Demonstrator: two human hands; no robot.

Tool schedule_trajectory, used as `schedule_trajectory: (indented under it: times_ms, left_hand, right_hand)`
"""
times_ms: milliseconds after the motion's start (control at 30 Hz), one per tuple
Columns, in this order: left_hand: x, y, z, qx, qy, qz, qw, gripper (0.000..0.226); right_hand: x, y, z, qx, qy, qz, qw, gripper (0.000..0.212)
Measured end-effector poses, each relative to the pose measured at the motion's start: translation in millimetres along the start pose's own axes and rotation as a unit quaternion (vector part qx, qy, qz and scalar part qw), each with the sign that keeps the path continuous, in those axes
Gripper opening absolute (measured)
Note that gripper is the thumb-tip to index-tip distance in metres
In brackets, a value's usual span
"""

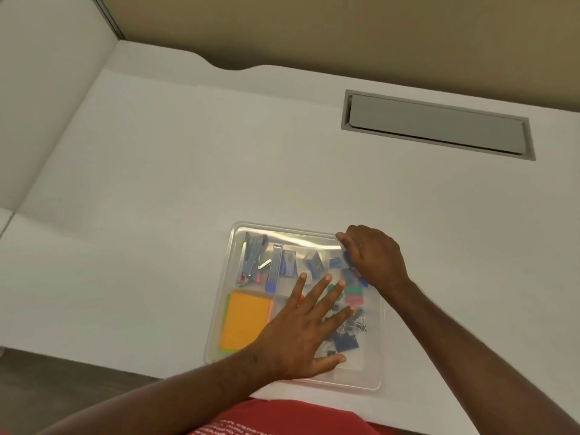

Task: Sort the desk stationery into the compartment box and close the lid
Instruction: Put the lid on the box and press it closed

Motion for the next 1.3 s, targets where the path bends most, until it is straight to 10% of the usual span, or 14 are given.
schedule_trajectory:
  times_ms: [233,400,567,800,1300]
  left_hand:
    - [-5,-26,-14,0.066,-0.033,-0.033,0.997,0.05]
    - [-57,-51,-75,0.198,-0.217,-0.108,0.95,0.058]
    - [-102,-40,-123,0.171,-0.349,-0.178,0.904,0.074]
    - [-101,-22,-120,0.105,-0.36,-0.214,0.902,0.083]
    - [-108,-7,-121,0.103,-0.367,-0.219,0.898,0.087]
  right_hand:
    - [0,-8,-3,-0.003,0.002,0.063,0.998,0.053]
    - [0,-13,1,-0.055,0.003,0.048,0.997,0.048]
    - [-85,-15,34,-0.025,-0.07,0.053,0.996,0.037]
    - [-191,44,87,-0.15,-0.105,-0.003,0.983,0.056]
    - [-197,48,83,-0.046,-0.127,-0.094,0.986,0.062]
Point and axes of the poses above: each hand's wrist, its own z-axis towards the middle knuckle, its own y-axis out of the palm, x = y × z, the point moved 6 cm from there along z, towards the middle knuckle, and after that the axes turned 5 degrees about -x, right-handed, at the moved point
